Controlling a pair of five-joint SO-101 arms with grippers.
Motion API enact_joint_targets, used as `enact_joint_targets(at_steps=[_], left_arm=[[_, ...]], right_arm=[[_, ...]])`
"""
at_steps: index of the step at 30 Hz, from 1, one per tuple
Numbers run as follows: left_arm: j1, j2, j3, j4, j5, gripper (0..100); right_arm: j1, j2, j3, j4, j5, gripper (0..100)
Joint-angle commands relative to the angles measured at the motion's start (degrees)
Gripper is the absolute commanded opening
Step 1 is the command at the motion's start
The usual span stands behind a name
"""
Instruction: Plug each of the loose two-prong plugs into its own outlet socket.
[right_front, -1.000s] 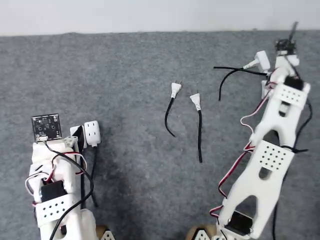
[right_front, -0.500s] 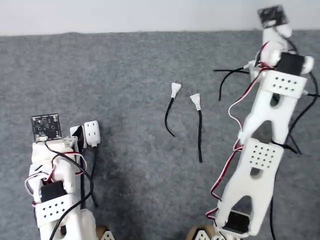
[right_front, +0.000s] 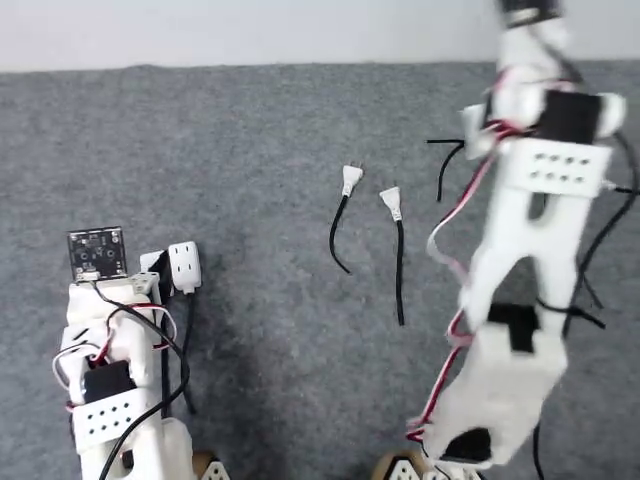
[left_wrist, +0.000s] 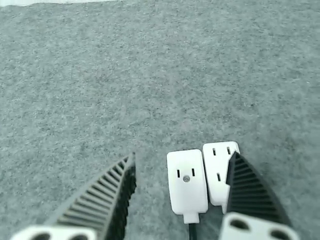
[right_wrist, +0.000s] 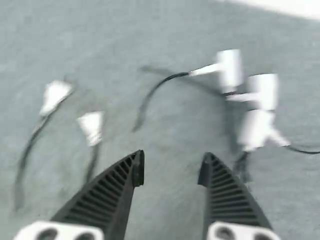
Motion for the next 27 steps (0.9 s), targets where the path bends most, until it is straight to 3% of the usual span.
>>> enact_joint_targets(at_steps=[1, 7, 16, 20, 27], left_arm=[[0.4, 0.2, -0.8, -1.5, -0.7, 29], [0.2, 0.2, -0.8, -1.3, -0.7, 29], [-2.5, 0.1, -1.7, 0.1, 0.0, 29], [-12.0, 0.4, -3.6, 0.6, 6.9, 29], [-13.0, 0.4, -5.0, 2.2, 6.6, 29]], right_arm=[[-12.5, -21.7, 24.9, 2.2, -0.9, 19.2], [-28.2, -39.0, 54.9, -6.5, -0.9, 24.9], [-21.8, -44.7, 93.6, -37.0, -0.4, 25.1], [-20.3, -45.1, 99.2, -40.1, -0.9, 25.1], [-22.5, -45.1, 106.0, -44.5, -1.9, 25.1]])
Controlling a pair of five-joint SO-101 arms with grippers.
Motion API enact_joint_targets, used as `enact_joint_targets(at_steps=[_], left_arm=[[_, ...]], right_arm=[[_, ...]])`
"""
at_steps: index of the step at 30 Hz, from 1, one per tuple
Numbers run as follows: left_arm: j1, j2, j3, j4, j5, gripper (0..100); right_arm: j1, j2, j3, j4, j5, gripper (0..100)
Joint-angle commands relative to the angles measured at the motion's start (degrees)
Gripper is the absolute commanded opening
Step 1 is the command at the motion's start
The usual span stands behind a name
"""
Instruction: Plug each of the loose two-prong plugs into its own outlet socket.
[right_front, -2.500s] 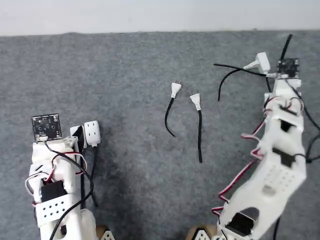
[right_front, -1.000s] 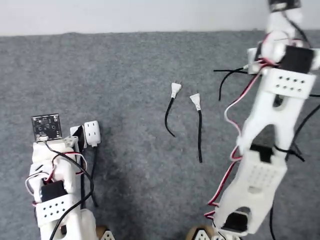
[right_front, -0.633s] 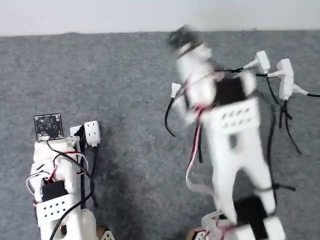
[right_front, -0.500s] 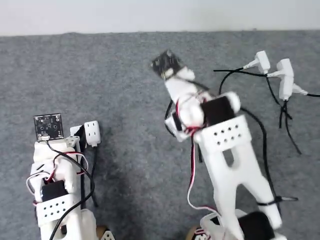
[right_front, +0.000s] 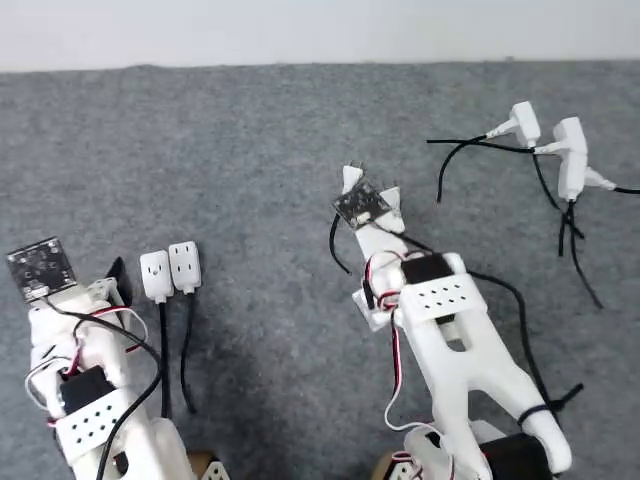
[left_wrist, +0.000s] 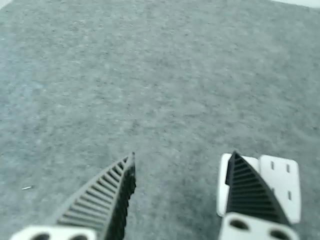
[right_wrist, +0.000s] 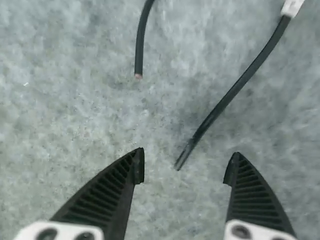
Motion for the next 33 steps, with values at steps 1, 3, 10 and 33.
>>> enact_joint_targets(at_steps=[1, 3, 10, 33], left_arm=[[-2.6, 0.4, -3.6, -1.4, 1.1, 29], [-6.2, 0.7, -3.4, -4.9, 1.0, 29], [-9.0, 0.6, -2.4, -6.6, -0.3, 29], [-12.5, -6.4, -8.1, 7.5, 4.4, 29]], right_arm=[[-0.9, -2.4, 1.9, -2.9, -0.4, 25.1], [-0.7, -2.4, 2.0, -2.3, 0.0, 25.0], [-0.4, -2.4, 5.0, -4.8, -0.1, 24.9], [5.0, -1.1, -4.1, -20.7, -0.4, 24.9]])
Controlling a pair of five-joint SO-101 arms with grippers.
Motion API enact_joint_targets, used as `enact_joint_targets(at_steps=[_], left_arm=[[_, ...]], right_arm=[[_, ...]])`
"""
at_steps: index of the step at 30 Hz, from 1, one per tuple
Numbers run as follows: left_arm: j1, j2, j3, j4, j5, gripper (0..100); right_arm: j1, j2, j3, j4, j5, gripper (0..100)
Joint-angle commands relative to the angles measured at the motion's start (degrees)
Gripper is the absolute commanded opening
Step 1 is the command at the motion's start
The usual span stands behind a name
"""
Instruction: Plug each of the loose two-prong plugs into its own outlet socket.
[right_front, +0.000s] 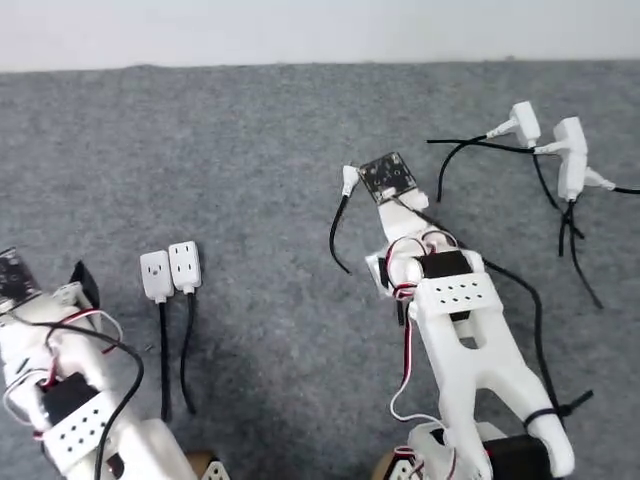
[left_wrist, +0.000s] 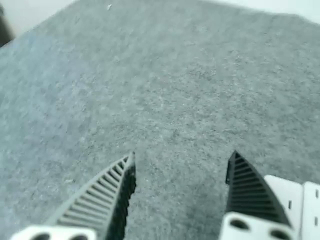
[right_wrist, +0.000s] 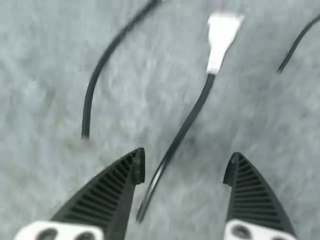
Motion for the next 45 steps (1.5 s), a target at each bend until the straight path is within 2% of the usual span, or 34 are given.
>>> enact_joint_targets(at_steps=[1, 7, 11, 17, 24, 33, 37, 45], left_arm=[[-5.0, -8.4, -6.5, 9.5, 3.7, 29], [-14.2, -28.2, -6.6, 16.4, 3.5, 29], [-15.7, -41.3, -7.1, 23.6, 3.4, 29], [-15.5, -36.9, -5.4, 20.3, 1.1, 29], [-9.5, -39.8, -0.6, 18.5, -2.5, 29], [-9.6, -39.7, -0.4, 18.5, -2.5, 29], [-9.6, -39.7, -0.4, 18.5, -2.5, 29], [-9.6, -39.7, -0.4, 18.5, -2.5, 29]], right_arm=[[-0.5, -0.4, -3.7, -7.4, -0.2, 24.9], [0.0, 9.2, -7.9, -10.9, 0.3, 24.8], [0.0, 17.9, -13.5, -9.4, 0.3, 25.1], [0.0, 24.2, -21.3, -4.2, 0.3, 25.1], [0.0, 31.0, -26.7, -4.4, 0.4, 25.1], [2.8, 49.2, -41.3, -3.2, 2.3, 25.1], [3.8, 50.5, -46.2, 2.5, 2.2, 24.9], [3.9, 53.7, -48.0, 1.5, 2.2, 22.3]])
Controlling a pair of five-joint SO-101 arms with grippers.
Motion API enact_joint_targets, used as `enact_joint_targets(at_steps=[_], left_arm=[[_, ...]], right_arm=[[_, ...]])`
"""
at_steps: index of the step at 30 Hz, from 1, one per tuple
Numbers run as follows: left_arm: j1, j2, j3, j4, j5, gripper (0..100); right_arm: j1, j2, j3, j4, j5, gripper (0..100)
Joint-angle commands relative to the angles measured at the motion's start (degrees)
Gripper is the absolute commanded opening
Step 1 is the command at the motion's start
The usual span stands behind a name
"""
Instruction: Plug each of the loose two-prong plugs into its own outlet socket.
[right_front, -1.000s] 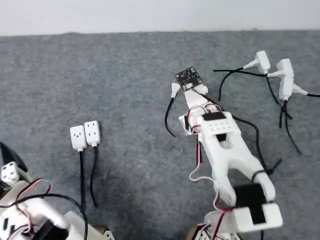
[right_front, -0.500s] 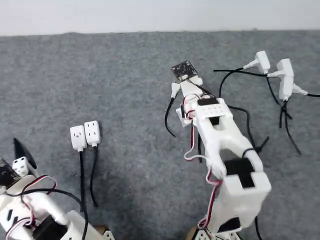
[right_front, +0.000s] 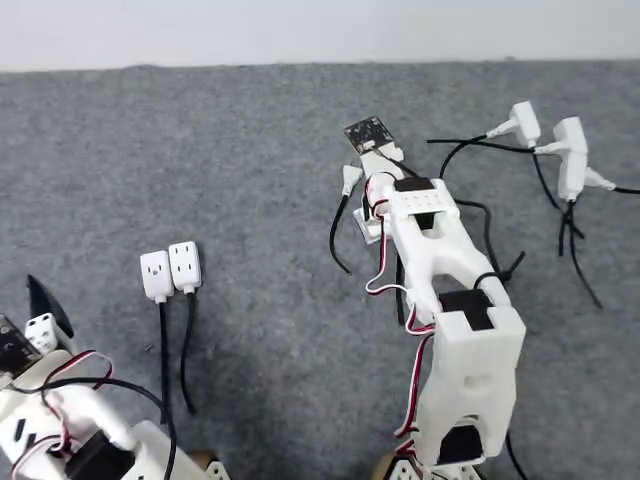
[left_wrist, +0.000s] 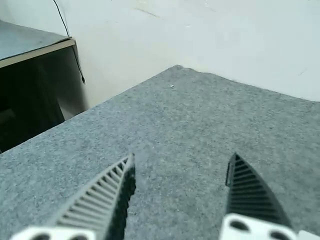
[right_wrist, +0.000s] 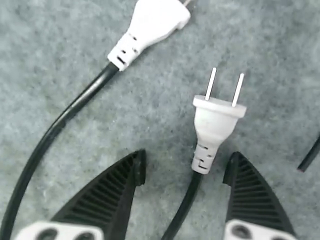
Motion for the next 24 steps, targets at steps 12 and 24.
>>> enact_joint_targets(at_steps=[12, 24], left_arm=[[0.6, -1.2, -0.4, -0.4, -0.6, 29], [12.2, -1.2, 0.7, 3.5, -3.5, 29]], right_arm=[[1.9, 0.2, -3.3, 3.9, 0.5, 0.6], [0.3, -6.9, -3.3, 12.4, 1.0, 0.7]])
